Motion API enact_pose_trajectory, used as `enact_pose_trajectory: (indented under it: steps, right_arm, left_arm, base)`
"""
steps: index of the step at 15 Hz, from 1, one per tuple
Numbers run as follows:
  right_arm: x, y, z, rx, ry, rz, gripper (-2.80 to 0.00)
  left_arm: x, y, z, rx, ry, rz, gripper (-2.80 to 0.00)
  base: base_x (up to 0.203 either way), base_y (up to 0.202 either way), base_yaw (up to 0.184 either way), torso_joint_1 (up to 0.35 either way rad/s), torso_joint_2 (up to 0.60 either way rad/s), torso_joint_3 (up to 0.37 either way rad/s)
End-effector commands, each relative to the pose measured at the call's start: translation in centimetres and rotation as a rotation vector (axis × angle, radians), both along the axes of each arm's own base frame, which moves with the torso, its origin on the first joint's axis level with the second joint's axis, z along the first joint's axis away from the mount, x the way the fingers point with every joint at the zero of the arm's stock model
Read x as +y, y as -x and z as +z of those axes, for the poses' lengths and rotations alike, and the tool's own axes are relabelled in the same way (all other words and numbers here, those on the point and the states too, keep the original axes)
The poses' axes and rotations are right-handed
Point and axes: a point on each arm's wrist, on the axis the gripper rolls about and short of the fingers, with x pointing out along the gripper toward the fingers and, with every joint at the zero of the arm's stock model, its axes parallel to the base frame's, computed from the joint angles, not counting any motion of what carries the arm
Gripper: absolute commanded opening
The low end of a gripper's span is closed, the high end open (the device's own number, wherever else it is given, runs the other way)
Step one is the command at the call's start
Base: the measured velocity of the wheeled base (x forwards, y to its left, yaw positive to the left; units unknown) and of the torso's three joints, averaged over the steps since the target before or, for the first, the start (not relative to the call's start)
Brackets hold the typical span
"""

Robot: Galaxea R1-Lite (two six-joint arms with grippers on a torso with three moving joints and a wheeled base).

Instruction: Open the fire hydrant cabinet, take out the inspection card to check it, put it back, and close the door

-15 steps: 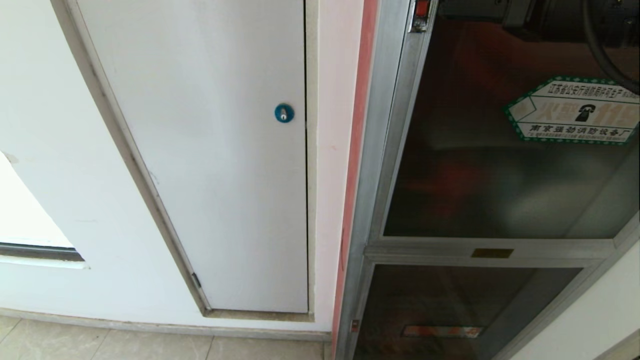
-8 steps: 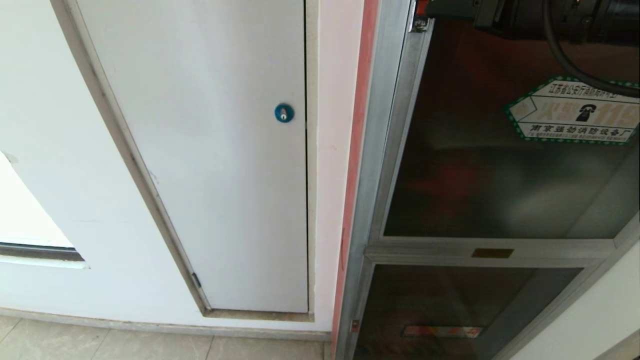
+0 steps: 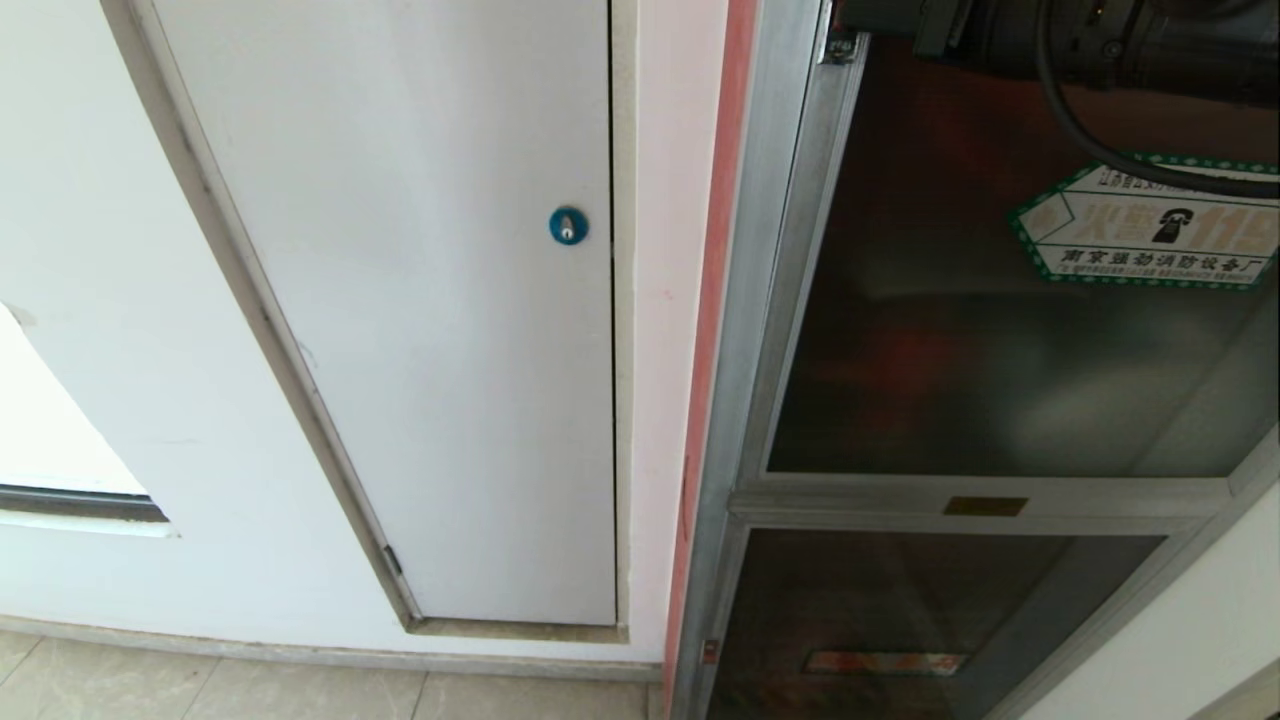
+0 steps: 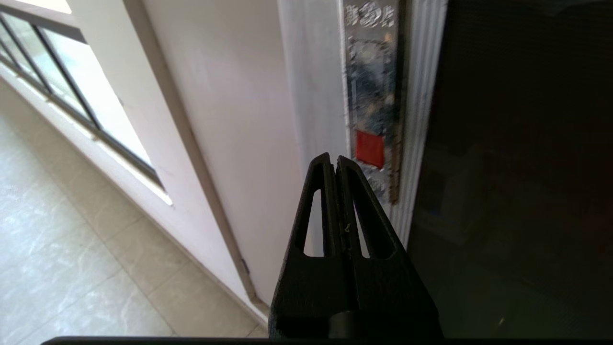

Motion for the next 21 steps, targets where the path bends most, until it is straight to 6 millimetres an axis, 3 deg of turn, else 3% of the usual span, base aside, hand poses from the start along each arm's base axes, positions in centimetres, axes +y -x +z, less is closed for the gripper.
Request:
enact_pose_trajectory:
  steps: [1, 15, 21]
  right_arm:
    - [0.0, -0.6, -0.2, -0.005, -0.004, -0.008, -2.8]
    - [0.0, -2.8, -1.6, 0.007, -0.006, -0.05, -2.8]
    - [-0.2, -2.2, -1.0, -0.005, -0.012, -0.051, -2.8]
  left_arm:
    - [0.0, -0.1, -0.4, 0.014, 0.0, 0.0, -2.8]
    - [0.0, -0.1, -0.4, 0.014, 0.0, 0.0, -2.8]
    - [0.0, -0.1, -0.4, 0.014, 0.0, 0.0, -2.8]
  base:
    - [0.0, 0.0, 0.0, 0.0, 0.0, 0.0]
    - [0.0, 0.0, 0.0, 0.0, 0.0, 0.0]
    - [0.0, 0.0, 0.0, 0.0, 0.0, 0.0]
